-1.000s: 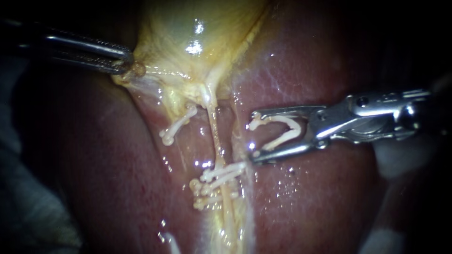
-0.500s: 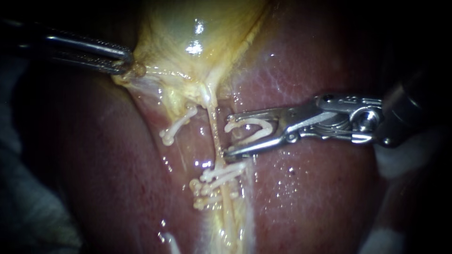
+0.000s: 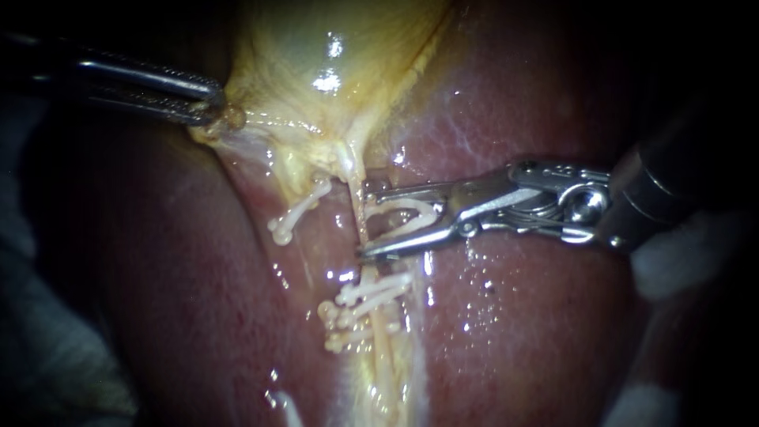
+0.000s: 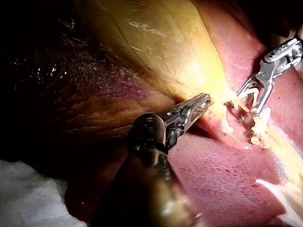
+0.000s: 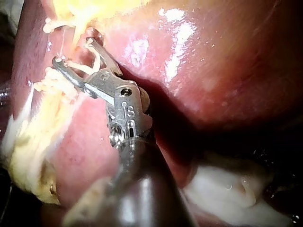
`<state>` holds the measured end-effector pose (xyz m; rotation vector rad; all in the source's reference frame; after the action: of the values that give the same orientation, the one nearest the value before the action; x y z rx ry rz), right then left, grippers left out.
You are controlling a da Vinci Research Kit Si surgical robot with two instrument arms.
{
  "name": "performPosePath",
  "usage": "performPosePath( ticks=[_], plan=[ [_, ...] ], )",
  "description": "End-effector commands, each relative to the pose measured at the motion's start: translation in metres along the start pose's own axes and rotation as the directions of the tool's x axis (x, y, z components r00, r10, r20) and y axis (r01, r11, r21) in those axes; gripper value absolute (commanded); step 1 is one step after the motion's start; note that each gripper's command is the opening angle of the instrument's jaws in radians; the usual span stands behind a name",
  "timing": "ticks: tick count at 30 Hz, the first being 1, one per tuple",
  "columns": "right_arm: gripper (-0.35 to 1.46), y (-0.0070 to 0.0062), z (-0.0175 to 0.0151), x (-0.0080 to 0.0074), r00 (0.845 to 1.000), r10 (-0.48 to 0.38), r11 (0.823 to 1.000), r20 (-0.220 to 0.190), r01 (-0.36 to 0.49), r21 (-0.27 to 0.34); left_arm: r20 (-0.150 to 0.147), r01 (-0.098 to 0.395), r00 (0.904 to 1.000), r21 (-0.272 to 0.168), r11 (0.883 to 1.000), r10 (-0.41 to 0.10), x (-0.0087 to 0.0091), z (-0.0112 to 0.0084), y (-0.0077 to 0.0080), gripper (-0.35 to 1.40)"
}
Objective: Clipping third clip right tube
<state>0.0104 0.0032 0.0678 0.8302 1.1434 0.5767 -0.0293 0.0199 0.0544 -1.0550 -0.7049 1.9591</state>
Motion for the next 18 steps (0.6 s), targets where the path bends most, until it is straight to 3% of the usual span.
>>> performPosePath(
  ticks=[1, 6, 18],
  plan=[
    [0.49, -0.0001, 0.0003, 0.0, 1.0, 0.004, 1.0, -0.009, -0.004, 0.006, 0.0, 0.0, 1.0, 0.0, 1.0, 0.0, 0.0, 0.0, 0.0, -0.35],
    [0.49, -0.0005, 0.0013, 0.0003, 0.999, 0.017, 0.999, -0.034, -0.016, 0.044, 0.0, 0.0, 1.0, 0.0, 1.0, 0.0, 0.0, 0.0, 0.0, -0.35],
    [0.45, -0.0036, 0.0023, 0.0019, 0.991, 0.077, 0.978, -0.11, -0.053, 0.201, 0.0, 0.0, 1.0, 0.0, 1.0, 0.0, 0.0, 0.0, 0.0, -0.35]
  ],
)
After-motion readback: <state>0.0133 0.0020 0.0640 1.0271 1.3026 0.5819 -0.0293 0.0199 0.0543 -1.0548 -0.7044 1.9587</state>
